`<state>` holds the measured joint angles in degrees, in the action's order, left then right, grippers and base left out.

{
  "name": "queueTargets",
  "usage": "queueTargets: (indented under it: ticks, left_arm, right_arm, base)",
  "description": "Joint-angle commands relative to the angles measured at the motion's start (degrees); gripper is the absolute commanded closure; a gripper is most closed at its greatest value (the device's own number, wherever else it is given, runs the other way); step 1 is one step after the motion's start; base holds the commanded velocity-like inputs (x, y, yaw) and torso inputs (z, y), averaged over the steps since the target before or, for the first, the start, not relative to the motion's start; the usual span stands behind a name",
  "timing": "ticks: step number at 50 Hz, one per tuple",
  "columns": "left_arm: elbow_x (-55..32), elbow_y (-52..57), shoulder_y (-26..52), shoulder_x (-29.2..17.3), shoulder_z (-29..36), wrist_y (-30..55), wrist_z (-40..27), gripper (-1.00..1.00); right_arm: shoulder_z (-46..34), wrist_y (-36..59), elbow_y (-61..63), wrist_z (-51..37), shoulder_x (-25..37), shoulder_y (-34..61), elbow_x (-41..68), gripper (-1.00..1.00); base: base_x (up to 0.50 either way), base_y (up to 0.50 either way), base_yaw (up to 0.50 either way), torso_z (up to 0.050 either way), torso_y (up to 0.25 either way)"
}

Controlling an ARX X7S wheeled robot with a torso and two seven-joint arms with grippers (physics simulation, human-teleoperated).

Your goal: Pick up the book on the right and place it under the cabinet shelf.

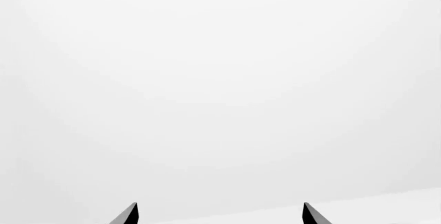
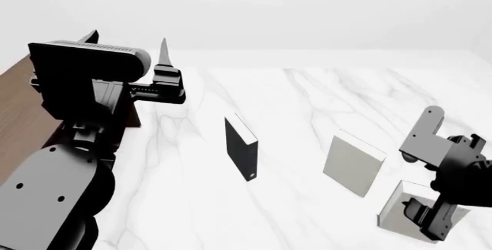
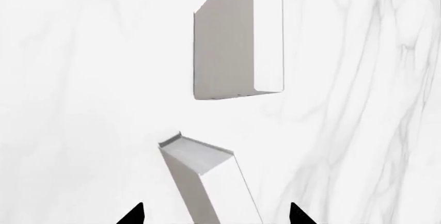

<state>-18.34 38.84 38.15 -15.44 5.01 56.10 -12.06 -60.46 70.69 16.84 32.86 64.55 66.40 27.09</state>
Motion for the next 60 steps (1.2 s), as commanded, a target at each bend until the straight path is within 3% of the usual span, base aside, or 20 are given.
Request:
queueTargets:
  ticks: [1, 60]
  left_arm:
    - [-0.35, -0.10, -0.02, -0.09, 0.04, -0.21, -0.15, -1.00]
    - [-1.63, -0.68, 1.18, -0.52, 1.81, -0.20, -1.21, -1.00]
  right_arm:
    - [0.45, -1.28, -1.85, -2.17, -0.01, -2.45, 0.31, -1.00]
    - [-0.10, -9.08, -12.89, -7.48, -3.64, -9.89, -1.18, -1.00]
  base:
    - [0.00, 0.00, 0.00, 0.000, 0.000]
    - [0.00, 0.00, 0.00, 0.000, 0.000]
